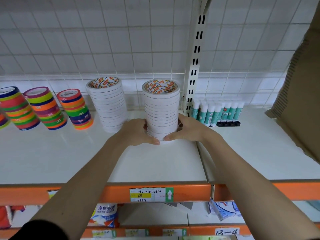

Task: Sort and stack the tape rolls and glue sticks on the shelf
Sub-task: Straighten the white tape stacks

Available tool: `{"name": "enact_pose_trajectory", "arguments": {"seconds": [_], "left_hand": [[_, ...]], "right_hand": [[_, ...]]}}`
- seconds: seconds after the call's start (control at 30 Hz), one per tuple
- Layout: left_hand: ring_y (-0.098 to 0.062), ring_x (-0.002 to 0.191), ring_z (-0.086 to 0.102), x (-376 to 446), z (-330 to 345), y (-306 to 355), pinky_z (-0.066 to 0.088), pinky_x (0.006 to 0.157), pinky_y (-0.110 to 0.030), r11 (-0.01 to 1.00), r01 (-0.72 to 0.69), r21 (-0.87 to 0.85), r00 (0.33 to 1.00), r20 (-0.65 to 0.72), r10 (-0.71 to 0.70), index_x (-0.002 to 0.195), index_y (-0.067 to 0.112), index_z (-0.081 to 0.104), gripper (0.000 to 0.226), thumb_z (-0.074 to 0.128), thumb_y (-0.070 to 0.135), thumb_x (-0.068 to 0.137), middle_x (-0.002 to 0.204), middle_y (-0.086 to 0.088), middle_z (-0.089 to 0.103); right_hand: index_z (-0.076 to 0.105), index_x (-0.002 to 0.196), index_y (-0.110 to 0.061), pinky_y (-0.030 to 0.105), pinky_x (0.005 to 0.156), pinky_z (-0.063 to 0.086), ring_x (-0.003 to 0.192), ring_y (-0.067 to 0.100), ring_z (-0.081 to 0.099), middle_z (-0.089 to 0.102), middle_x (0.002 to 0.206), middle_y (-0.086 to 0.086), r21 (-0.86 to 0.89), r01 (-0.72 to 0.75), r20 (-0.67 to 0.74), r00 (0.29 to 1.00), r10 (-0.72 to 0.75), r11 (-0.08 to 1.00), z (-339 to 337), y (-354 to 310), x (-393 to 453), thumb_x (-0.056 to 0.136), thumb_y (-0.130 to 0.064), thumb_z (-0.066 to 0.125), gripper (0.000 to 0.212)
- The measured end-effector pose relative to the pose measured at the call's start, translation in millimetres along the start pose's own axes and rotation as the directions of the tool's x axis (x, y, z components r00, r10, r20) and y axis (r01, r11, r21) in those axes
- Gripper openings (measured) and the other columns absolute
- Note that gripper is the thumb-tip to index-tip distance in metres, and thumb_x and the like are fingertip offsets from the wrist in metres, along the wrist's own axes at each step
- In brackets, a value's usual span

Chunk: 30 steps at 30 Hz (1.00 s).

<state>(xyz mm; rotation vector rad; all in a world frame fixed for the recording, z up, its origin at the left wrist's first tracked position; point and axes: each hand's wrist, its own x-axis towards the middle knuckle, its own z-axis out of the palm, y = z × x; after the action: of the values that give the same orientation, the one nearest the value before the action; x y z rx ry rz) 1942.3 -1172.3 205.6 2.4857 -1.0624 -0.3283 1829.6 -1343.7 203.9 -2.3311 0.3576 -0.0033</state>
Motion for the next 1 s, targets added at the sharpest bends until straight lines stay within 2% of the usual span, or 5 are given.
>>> {"name": "enact_pose_trajectory", "arguments": {"seconds": [0.17,0.33,0.53,0.73,1.0], "left_hand": [[-0.009,0.087,0.051,-3,-1,-4,0.033,0.078,-0.024,0.999,-0.004,0.043,1.0,0.006,0.004,0.11,0.02,0.058,0.056,0.08,0.046,0.065,0.098,0.015,0.056],[-0.01,0.086,0.054,-2,0,-2,0.04,0.078,-0.025,0.994,-0.017,0.107,1.0,0.006,0.016,0.106,0.019,0.062,0.062,0.079,0.057,0.059,0.097,0.012,0.061],[-0.014,0.091,0.059,-3,5,0,0.042,0.09,-0.032,0.992,-0.016,0.129,0.999,-0.043,0.022,0.102,0.018,0.064,0.064,0.077,0.061,0.058,0.093,0.01,0.064],[-0.013,0.089,0.059,-3,2,2,0.044,0.085,-0.029,0.998,0.04,0.041,0.999,0.011,-0.041,0.098,0.019,0.063,0.054,0.08,0.053,0.06,0.093,0.009,0.066],[-0.012,0.09,0.062,1,5,-2,0.051,0.086,-0.034,0.997,0.063,-0.047,0.996,0.064,-0.06,0.103,0.02,0.065,0.061,0.083,0.052,0.054,0.094,0.009,0.068]], "right_hand": [[0.054,0.12,-0.017,0.032,0.089,0.048,0.102,0.014,0.057,0.062,0.112,-0.002,-0.069,0.023,-0.018,1.0,-0.024,0.997,7,6,-2,0.064,-0.034,0.084,0.065],[0.051,0.122,-0.017,0.033,0.091,0.04,0.103,0.021,0.041,0.048,0.106,0.007,-0.233,0.032,-0.043,0.998,-0.043,0.972,12,12,4,0.063,-0.049,0.08,0.074],[0.057,0.112,-0.023,0.039,0.087,0.047,0.098,0.02,0.051,0.057,0.102,0.001,-0.219,-0.002,-0.108,0.994,-0.022,0.976,17,17,12,0.038,-0.076,0.066,0.091],[0.058,0.111,-0.025,0.039,0.088,0.048,0.101,0.019,0.054,0.06,0.105,-0.002,-0.184,-0.022,-0.09,0.996,0.005,0.983,16,16,14,0.035,-0.074,0.069,0.091],[0.054,0.116,-0.027,0.035,0.091,0.043,0.104,0.021,0.045,0.052,0.109,0.006,-0.16,0.037,0.039,0.999,-0.031,0.986,11,11,10,0.056,-0.053,0.079,0.07]]}}
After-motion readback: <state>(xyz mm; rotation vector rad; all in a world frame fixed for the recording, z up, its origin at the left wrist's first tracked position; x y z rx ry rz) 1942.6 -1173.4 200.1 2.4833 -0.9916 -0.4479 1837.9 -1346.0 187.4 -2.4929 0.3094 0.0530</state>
